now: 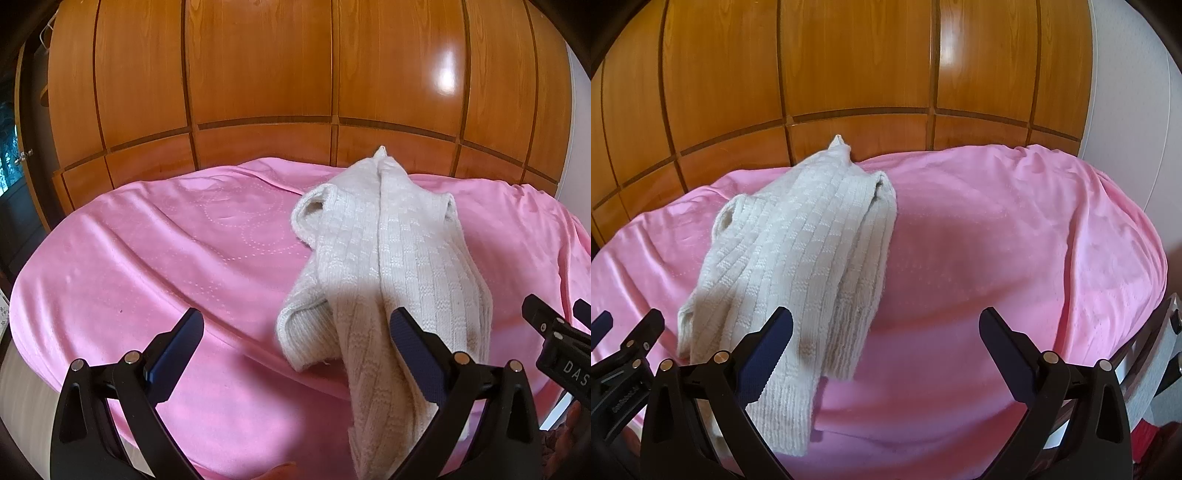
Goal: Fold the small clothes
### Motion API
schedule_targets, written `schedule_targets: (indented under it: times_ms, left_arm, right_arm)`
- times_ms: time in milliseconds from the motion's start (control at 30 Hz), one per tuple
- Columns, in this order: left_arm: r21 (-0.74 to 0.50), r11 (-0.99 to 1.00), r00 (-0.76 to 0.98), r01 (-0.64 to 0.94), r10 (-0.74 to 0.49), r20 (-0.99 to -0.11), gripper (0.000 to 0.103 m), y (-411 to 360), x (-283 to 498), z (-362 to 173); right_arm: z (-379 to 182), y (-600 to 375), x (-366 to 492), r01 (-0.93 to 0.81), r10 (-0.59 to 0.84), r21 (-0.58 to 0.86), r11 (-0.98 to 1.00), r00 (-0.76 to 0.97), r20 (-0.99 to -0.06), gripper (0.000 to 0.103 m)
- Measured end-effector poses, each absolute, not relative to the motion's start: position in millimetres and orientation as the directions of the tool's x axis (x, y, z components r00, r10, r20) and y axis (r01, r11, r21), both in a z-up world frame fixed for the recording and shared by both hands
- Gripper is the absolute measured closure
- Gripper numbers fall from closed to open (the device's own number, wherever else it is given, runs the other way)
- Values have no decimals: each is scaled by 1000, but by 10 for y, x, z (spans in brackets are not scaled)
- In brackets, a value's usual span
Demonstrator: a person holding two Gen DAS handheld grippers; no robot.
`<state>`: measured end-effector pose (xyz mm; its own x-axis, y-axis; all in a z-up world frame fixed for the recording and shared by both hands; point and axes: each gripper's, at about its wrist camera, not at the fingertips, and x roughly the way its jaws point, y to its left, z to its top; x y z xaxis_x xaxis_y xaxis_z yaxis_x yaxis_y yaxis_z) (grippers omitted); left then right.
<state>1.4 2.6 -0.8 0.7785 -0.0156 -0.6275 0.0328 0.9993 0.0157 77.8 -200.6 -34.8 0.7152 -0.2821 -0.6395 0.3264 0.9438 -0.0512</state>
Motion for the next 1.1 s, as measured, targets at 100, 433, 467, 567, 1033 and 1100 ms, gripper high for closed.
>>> schedule_targets:
  times_ms: [100,433,467,567,1033,1100]
  left_arm:
    - [16,999,779,33,-15,-627,3,21,13,-8]
    - [8,999,777,32,-20,-629,3,57,15,-8]
    - [9,999,777,31,-19,-629,3,63,15,-11]
    - [11,999,773,42,-25,-634,3,49,18,-21]
    - [-28,998,740,61,-64,-669,5,332,153,-91]
    - [-75,988,706,131,-147,-693,16,390,148,-139]
  right_arm:
    - [-341,-2006,784,327,-283,-52,944,716,-638,3]
    - [-322,-2009,807,324,-281,-52,945,718,-636,3]
    - [-321,-2010,812,324,-281,-52,945,718,-637,3]
    - [-334,-2010,815,323,-280,-52,945,716,-639,3]
    - [-526,-2305,1001,262,-117,94,960,684,-720,17]
    - [-541,-2317,1058,219,-57,128,967,679,-732,35]
